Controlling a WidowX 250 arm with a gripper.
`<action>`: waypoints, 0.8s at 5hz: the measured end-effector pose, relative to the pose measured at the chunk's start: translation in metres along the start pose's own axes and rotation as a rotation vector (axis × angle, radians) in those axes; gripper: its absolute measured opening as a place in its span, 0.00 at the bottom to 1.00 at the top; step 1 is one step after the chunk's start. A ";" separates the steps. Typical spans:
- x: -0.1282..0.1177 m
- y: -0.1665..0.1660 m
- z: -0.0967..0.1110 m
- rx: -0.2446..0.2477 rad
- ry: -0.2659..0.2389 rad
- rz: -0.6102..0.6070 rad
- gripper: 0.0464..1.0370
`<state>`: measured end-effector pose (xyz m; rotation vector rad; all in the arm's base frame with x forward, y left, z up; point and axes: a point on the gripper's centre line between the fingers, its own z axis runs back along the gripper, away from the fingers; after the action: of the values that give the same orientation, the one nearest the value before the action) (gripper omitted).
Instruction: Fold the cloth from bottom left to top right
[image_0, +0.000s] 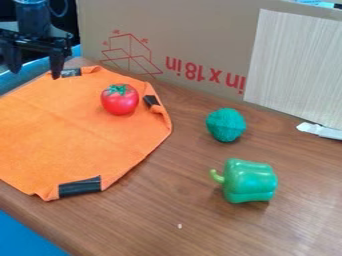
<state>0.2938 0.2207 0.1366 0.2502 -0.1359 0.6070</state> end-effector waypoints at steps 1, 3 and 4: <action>-0.005 0.011 -0.013 0.001 0.001 0.004 0.96; -0.024 0.032 -0.046 -0.009 0.009 0.034 0.96; -0.027 0.046 -0.049 -0.036 0.010 0.040 0.96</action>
<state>0.2477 0.2561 0.0935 0.2104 -0.1424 0.6449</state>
